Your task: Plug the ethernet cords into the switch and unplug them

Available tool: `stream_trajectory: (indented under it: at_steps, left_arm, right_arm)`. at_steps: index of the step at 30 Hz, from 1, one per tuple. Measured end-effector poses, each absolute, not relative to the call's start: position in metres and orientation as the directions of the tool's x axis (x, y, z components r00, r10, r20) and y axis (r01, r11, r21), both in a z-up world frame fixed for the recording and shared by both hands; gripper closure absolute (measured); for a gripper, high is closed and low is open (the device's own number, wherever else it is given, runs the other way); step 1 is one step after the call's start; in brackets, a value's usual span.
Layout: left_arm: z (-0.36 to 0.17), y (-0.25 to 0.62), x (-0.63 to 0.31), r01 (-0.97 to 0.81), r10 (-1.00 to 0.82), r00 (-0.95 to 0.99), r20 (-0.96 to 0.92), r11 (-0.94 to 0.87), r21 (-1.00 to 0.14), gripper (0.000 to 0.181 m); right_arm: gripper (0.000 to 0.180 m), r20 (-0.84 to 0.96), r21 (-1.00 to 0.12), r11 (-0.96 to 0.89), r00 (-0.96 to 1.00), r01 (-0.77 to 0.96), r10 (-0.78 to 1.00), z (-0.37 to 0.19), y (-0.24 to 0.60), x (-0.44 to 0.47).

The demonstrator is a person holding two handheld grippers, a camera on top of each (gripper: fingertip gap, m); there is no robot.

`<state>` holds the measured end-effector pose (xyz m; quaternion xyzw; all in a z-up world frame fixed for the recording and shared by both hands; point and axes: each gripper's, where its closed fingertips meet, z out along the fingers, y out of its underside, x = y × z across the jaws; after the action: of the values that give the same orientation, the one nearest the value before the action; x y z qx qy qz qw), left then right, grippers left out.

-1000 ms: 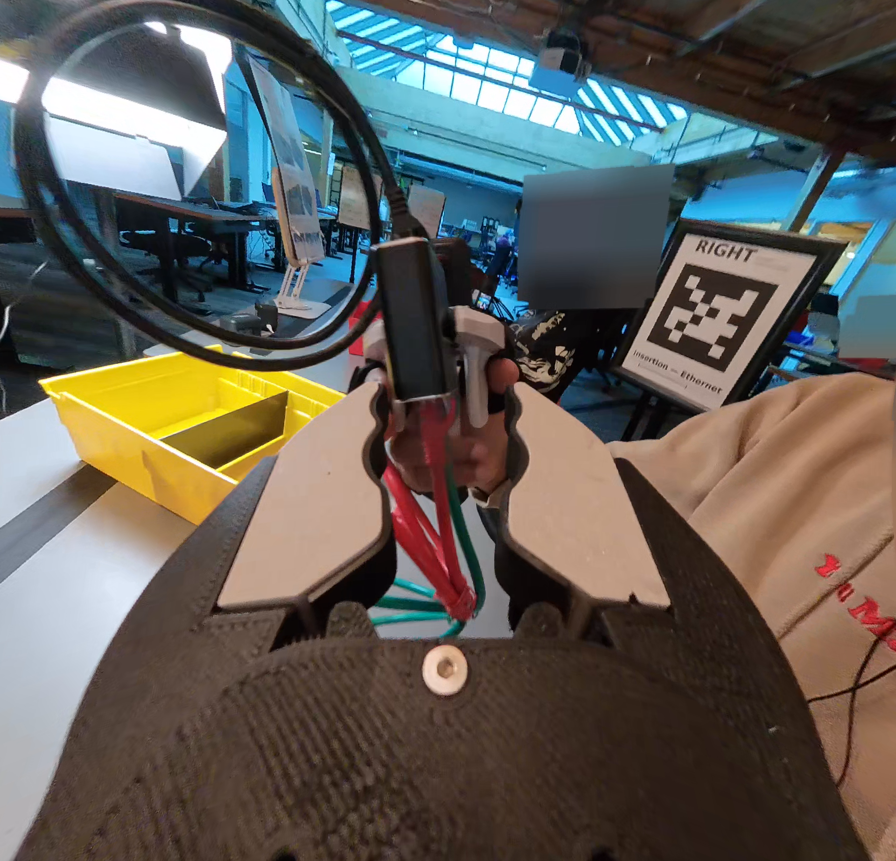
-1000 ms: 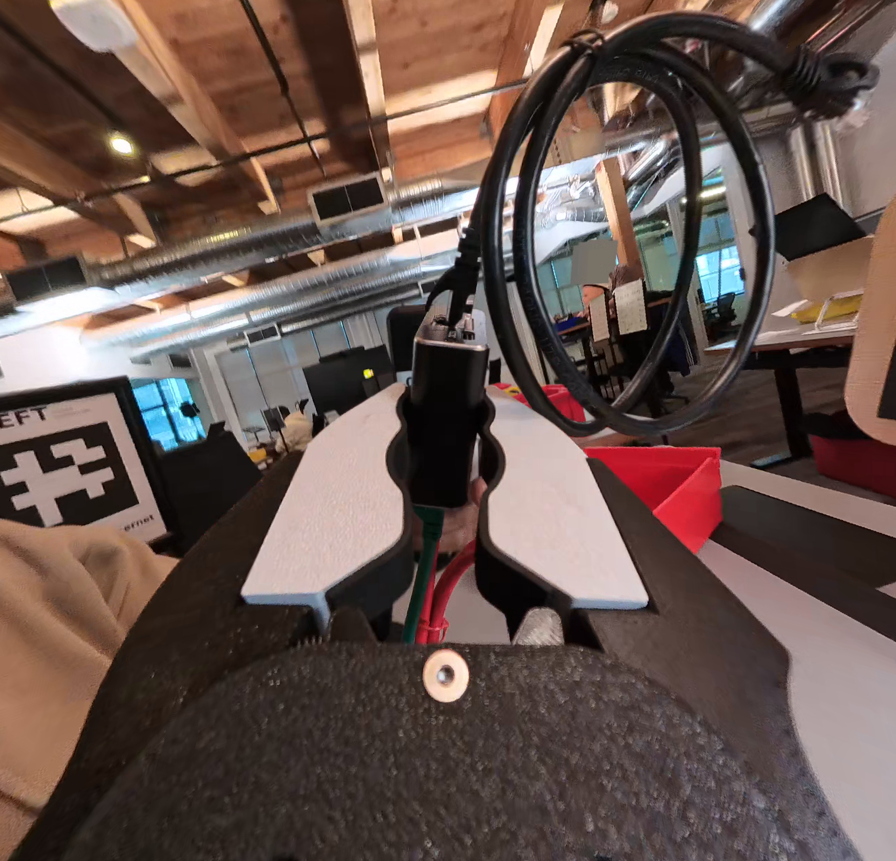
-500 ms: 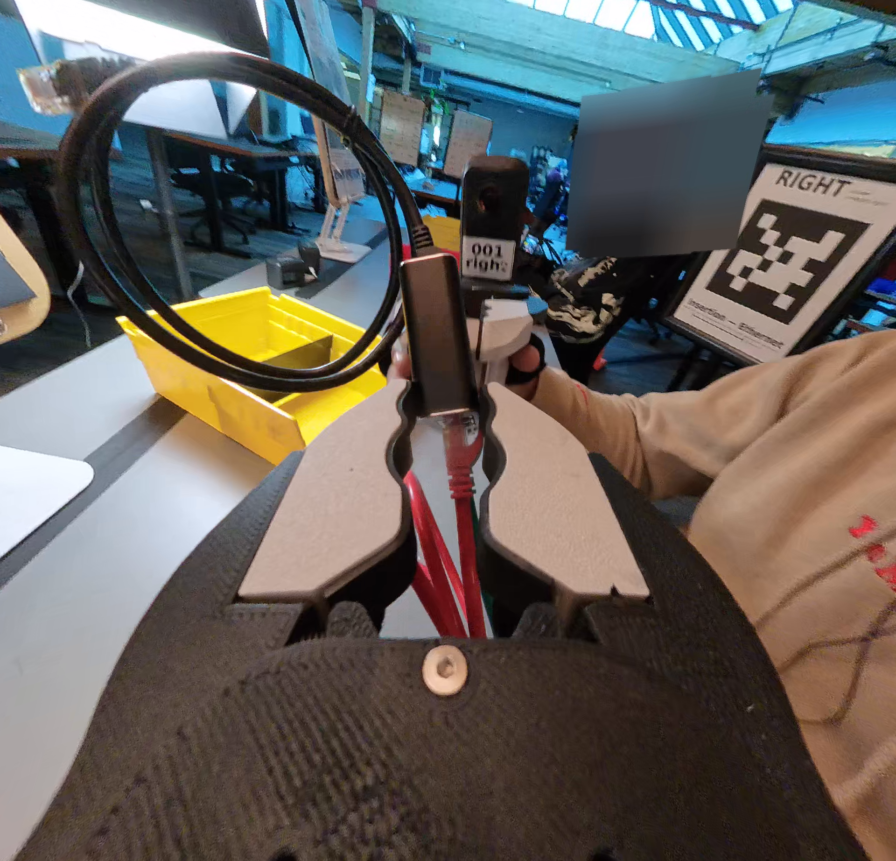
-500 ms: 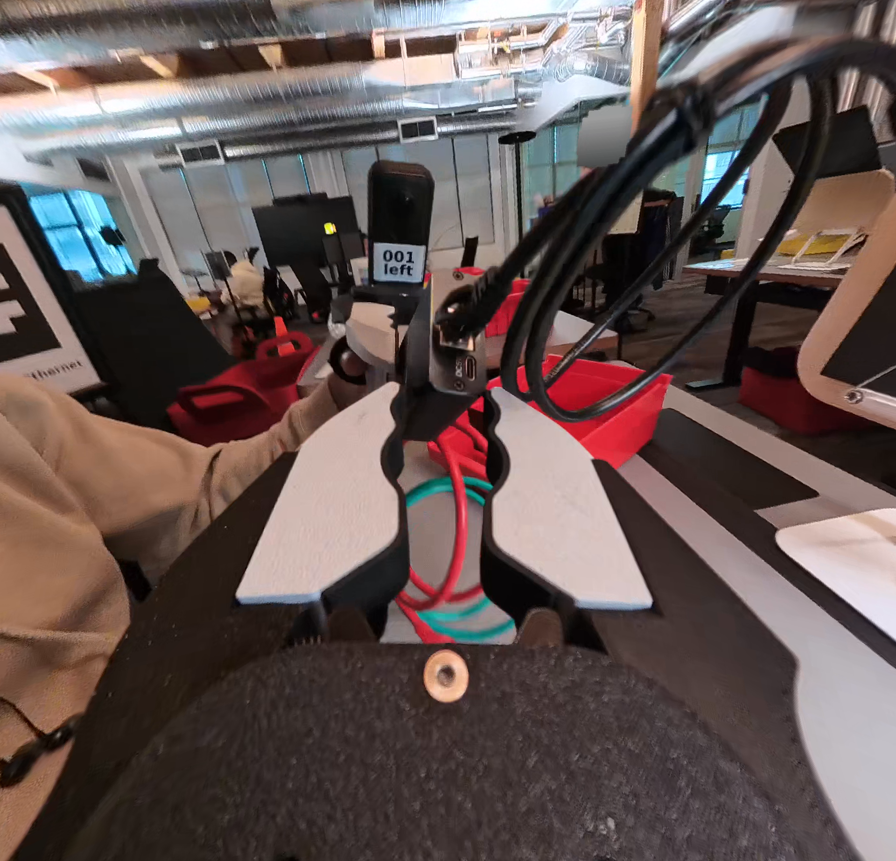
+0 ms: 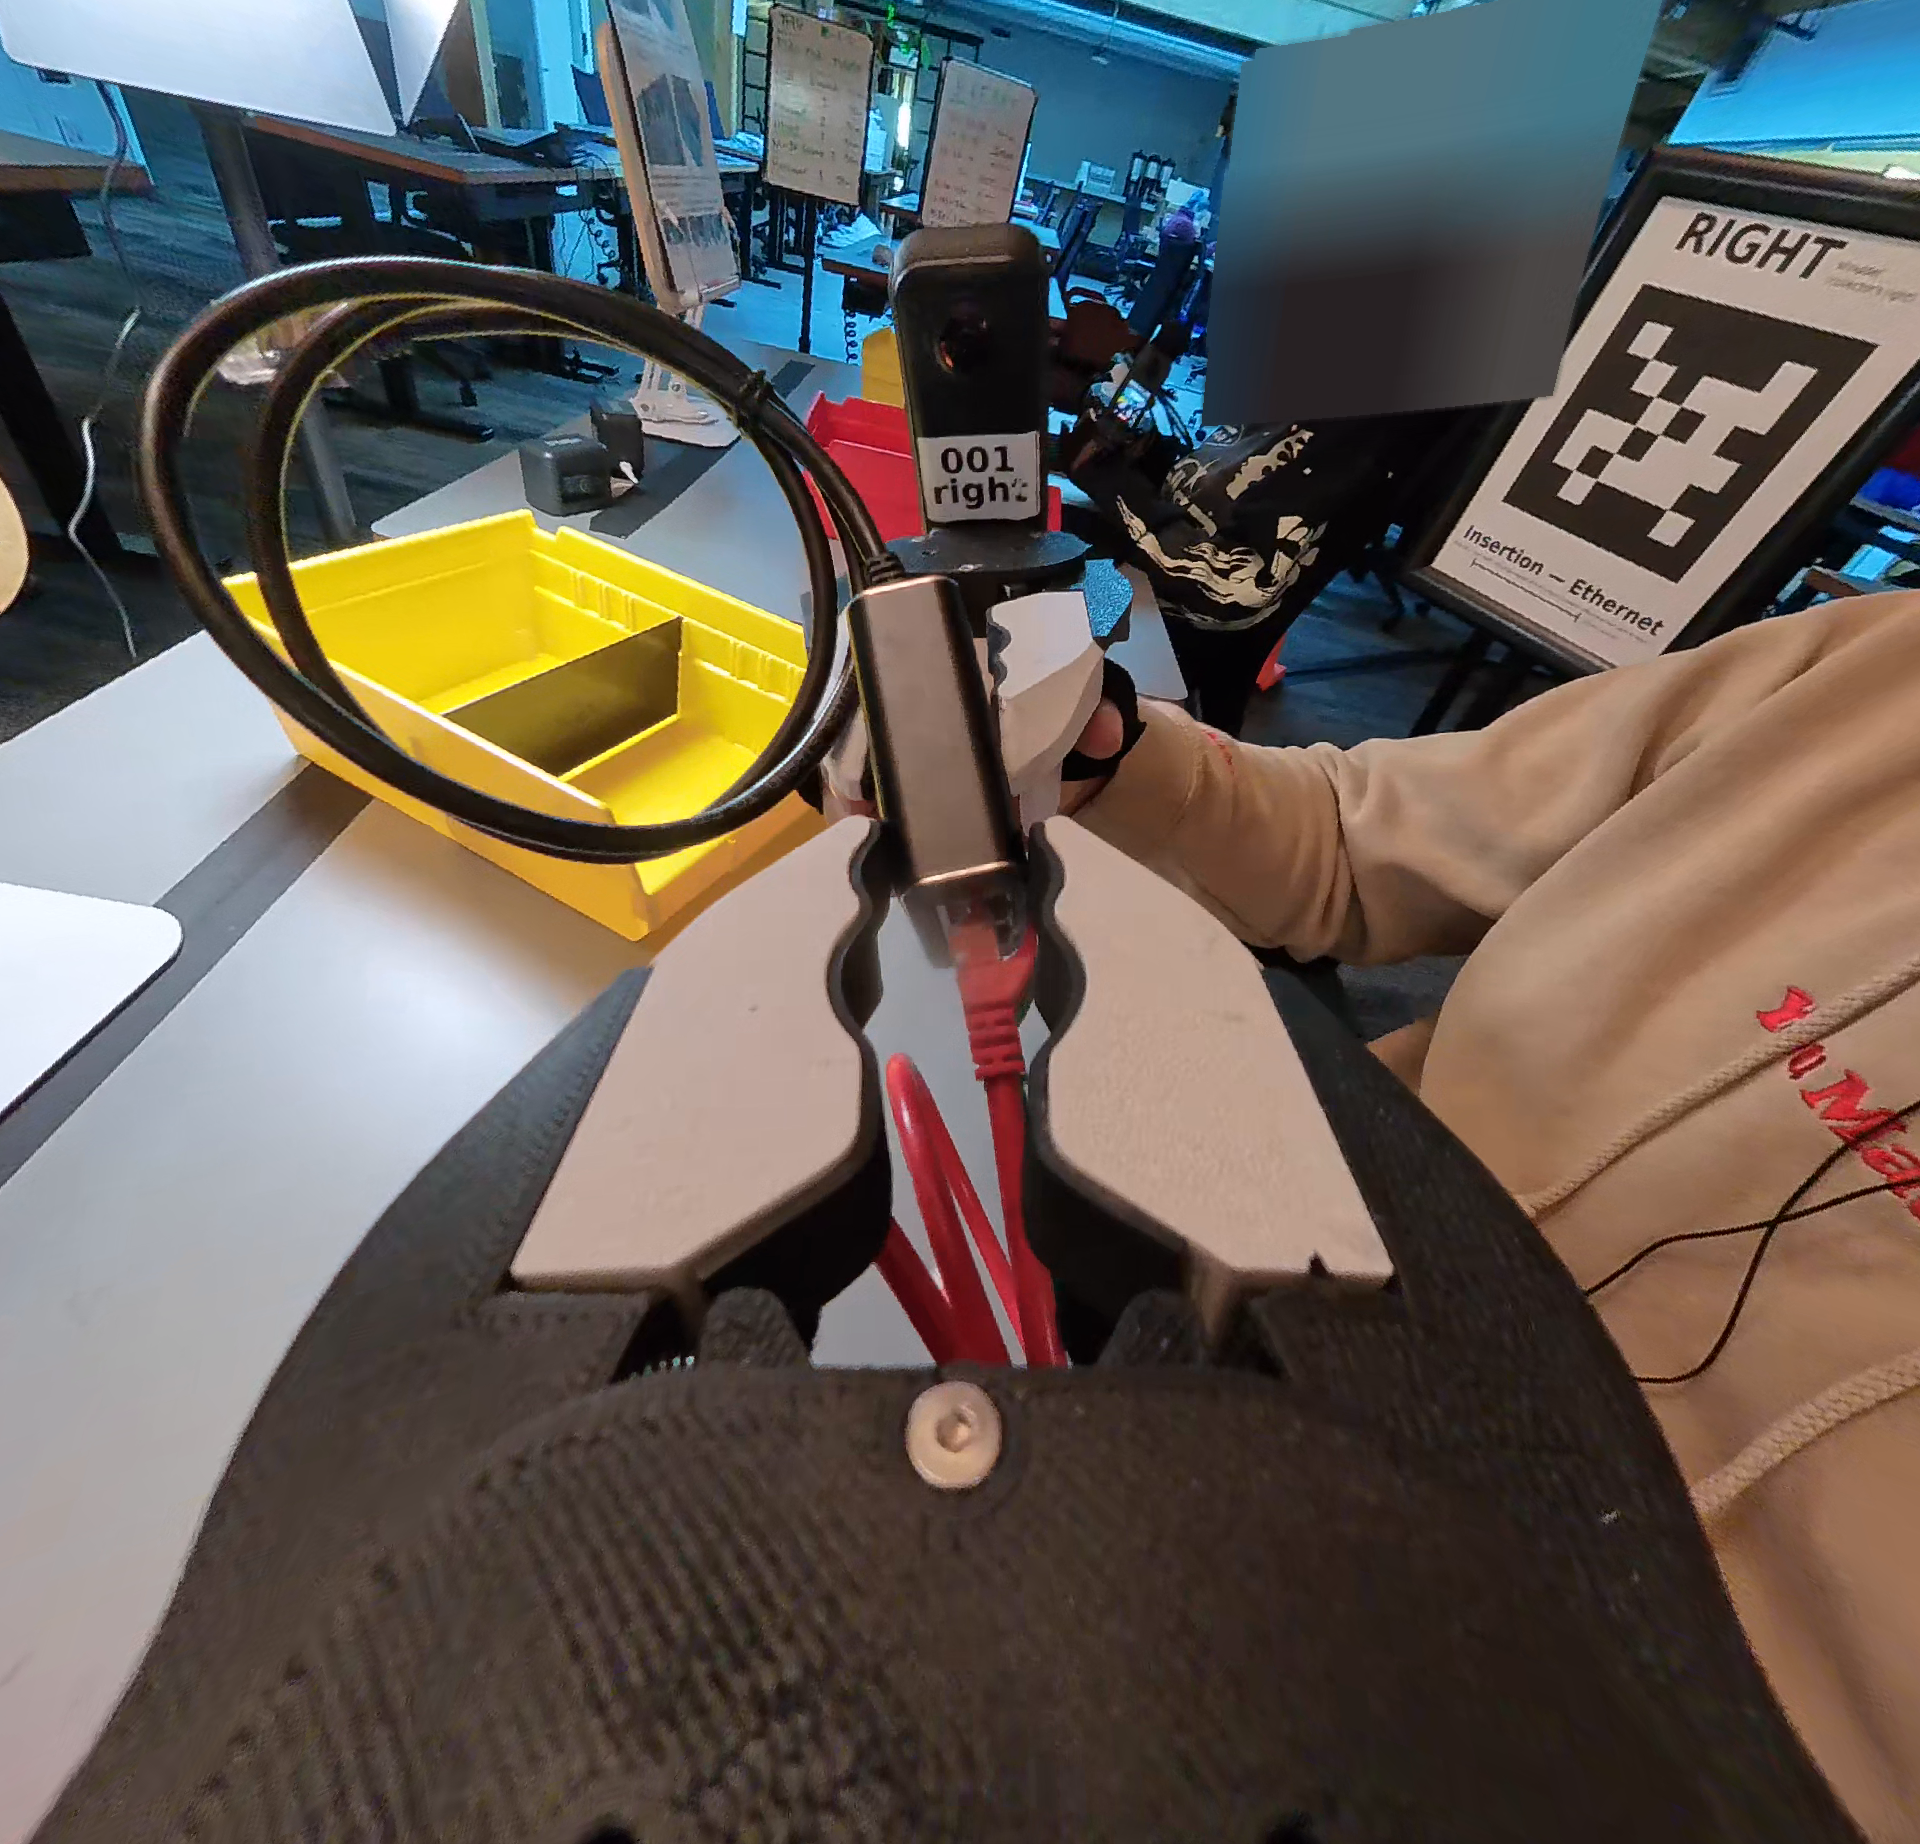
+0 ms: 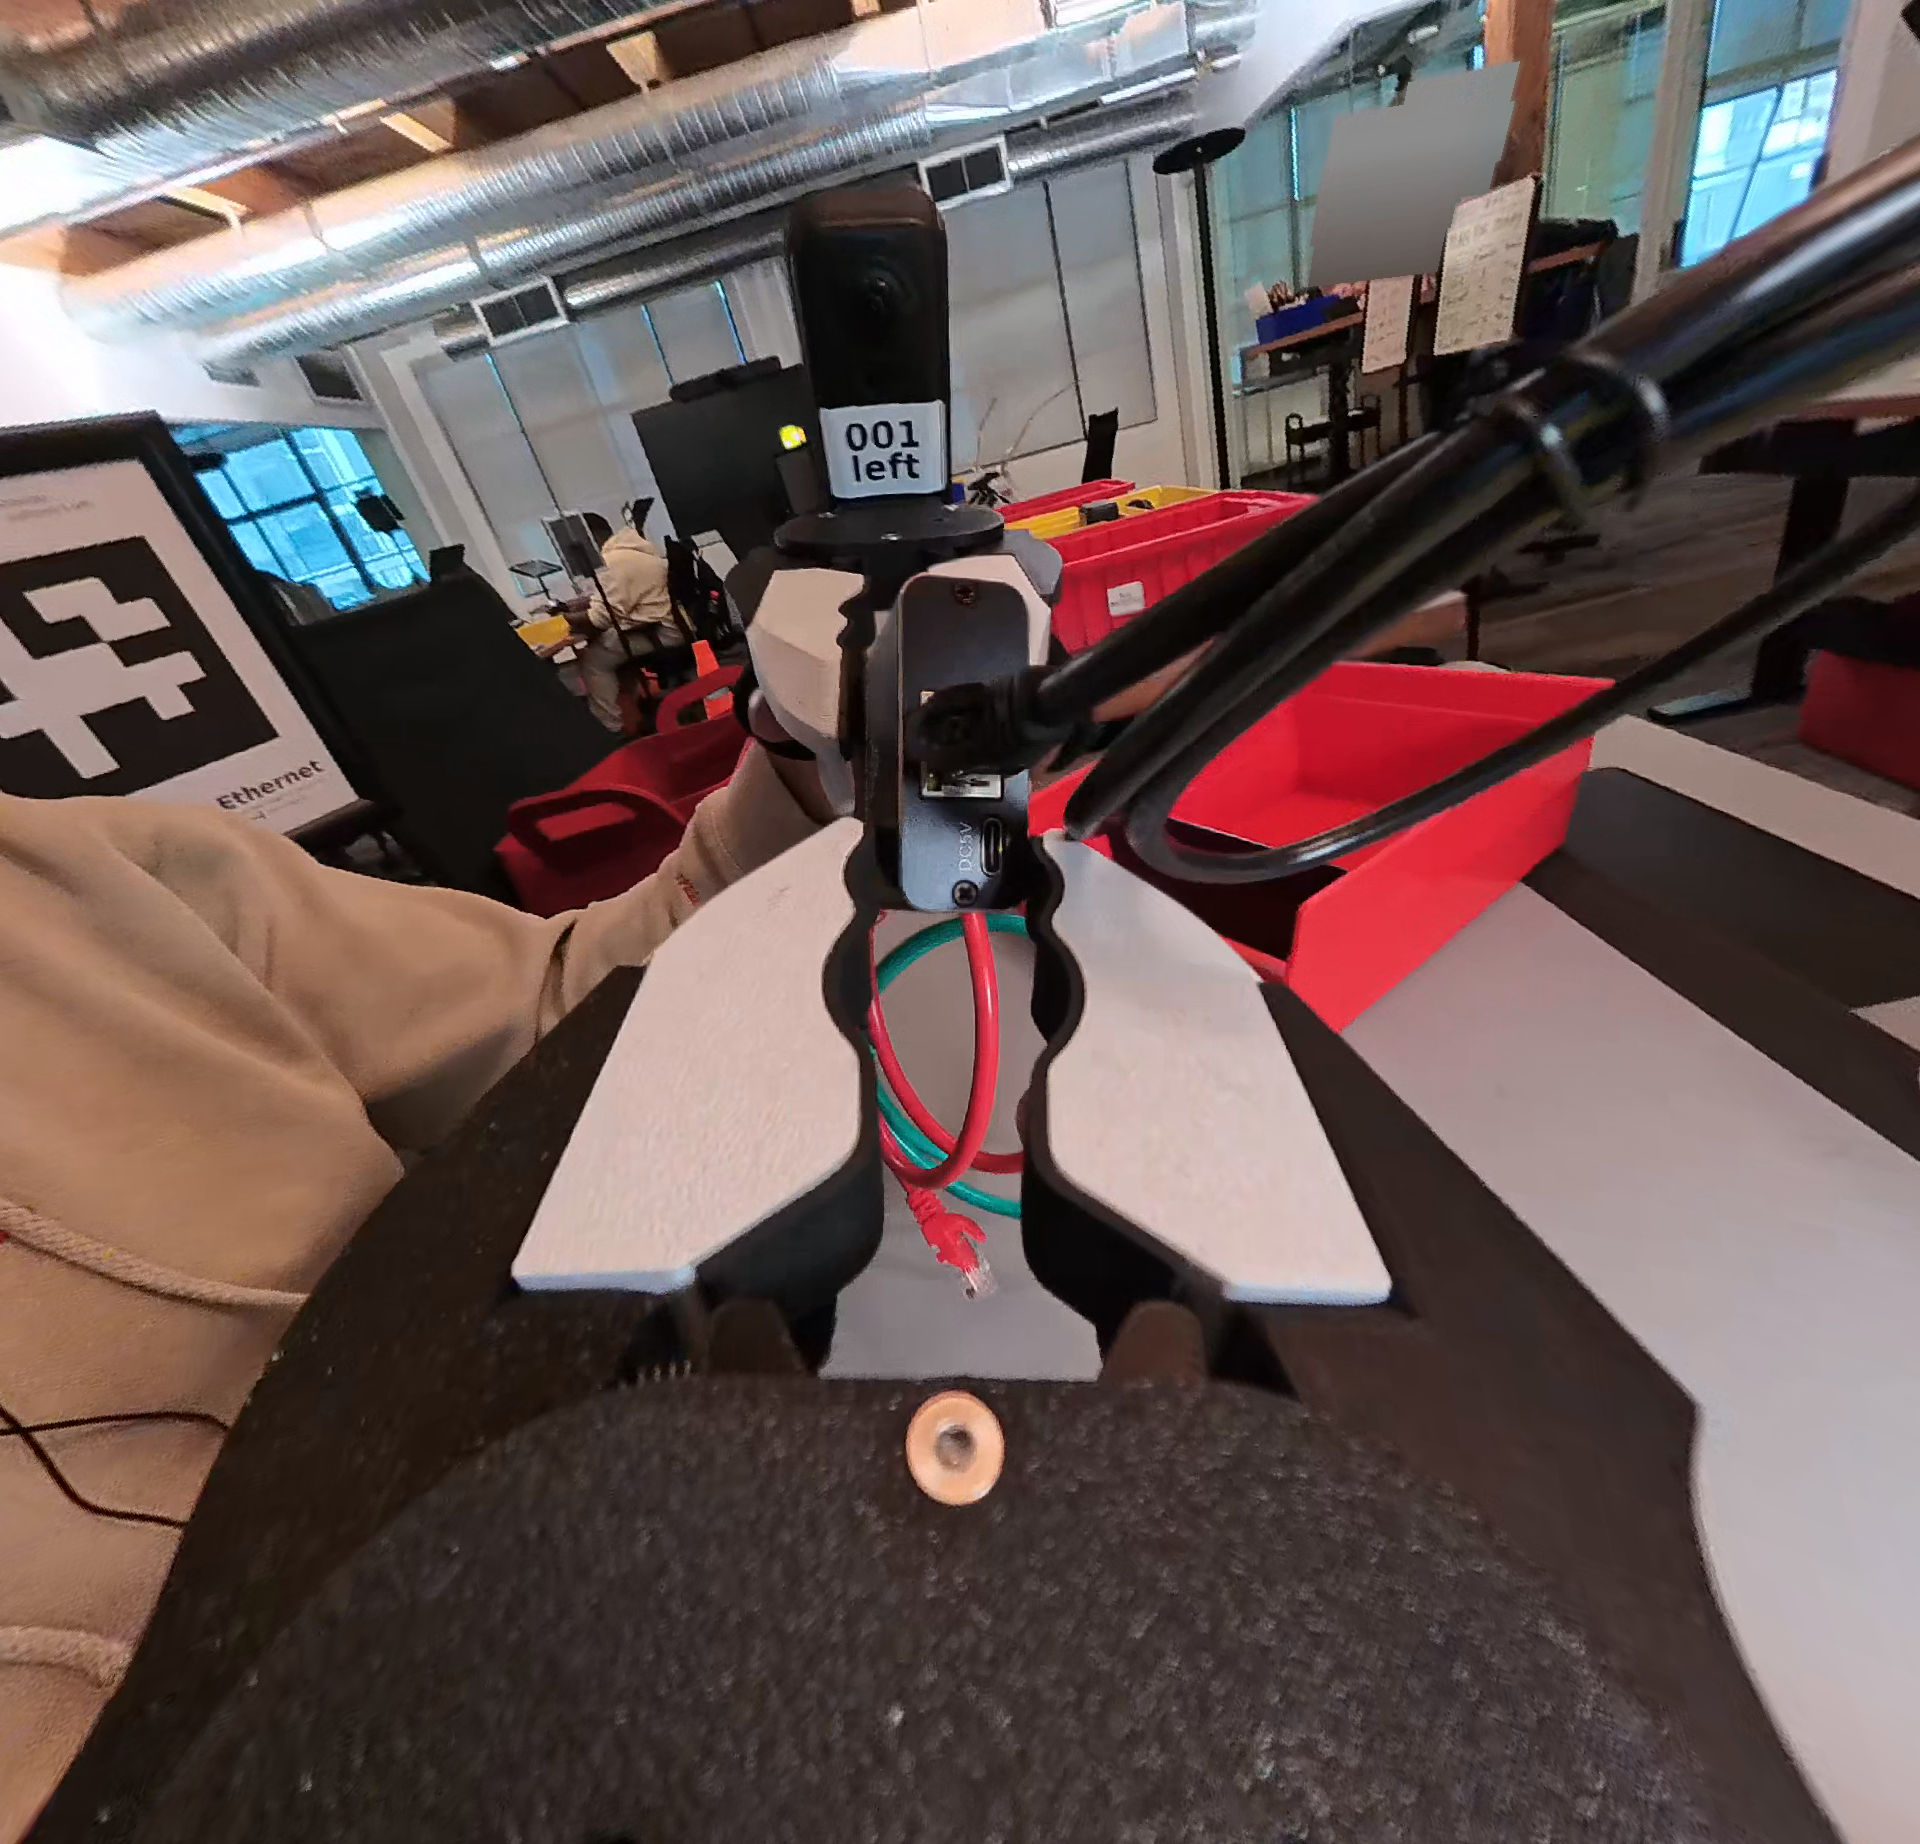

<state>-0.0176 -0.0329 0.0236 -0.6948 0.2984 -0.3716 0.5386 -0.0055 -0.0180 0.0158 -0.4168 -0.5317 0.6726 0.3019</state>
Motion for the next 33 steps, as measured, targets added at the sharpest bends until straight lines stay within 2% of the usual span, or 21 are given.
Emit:
stream_trajectory:
  at_steps: [6,11,15,19,22,24,29,33]
  left_arm:
    - [0.024,-0.045,-0.010,-0.044,-0.855,0.485,0.183,-0.233,-0.972,0.156]
    - [0.021,-0.042,-0.004,-0.056,-0.855,0.488,0.174,-0.229,-0.972,0.156]
    - [0.028,-0.025,-0.014,-0.023,-0.779,0.615,0.124,-0.174,-0.984,0.156]
    - [0.054,-0.027,-0.020,-0.024,-0.691,0.723,0.012,-0.042,-0.999,0.144]
    - [0.057,-0.041,-0.001,-0.069,-0.721,0.693,-0.020,-0.039,-0.997,0.151]
    - [0.045,-0.041,0.020,-0.072,-0.755,0.655,0.033,-0.106,-0.992,0.148]
    - [0.013,-0.008,0.066,0.104,-0.740,0.619,0.263,-0.254,-0.962,0.134]
    - [0.033,0.007,0.055,0.368,-0.740,0.594,0.317,-0.101,-0.924,0.130]
  right_arm:
    - [0.153,-0.207,-0.975,-0.216,-0.557,0.051,0.804,0.015,-0.037,-0.001]
    - [0.155,-0.184,-0.980,-0.198,-0.546,0.034,0.818,0.014,-0.041,-0.005]
    - [0.156,-0.198,-0.970,-0.242,-0.484,-0.029,0.852,0.019,-0.024,-0.008]
    - [0.156,-0.204,-0.957,-0.270,-0.419,-0.106,0.885,0.026,-0.003,-0.005]
    - [0.155,-0.208,-0.933,-0.298,-0.376,-0.200,0.903,0.038,0.012,0.002]
    - [0.155,-0.203,-0.909,-0.312,-0.361,-0.274,0.910,0.049,0.018,0.009]
    - [0.155,-0.155,-0.841,-0.305,-0.341,-0.447,0.927,0.073,0.023,0.030]
    - [0.155,-0.108,-0.833,-0.286,-0.367,-0.474,0.924,0.079,0.014,0.034]
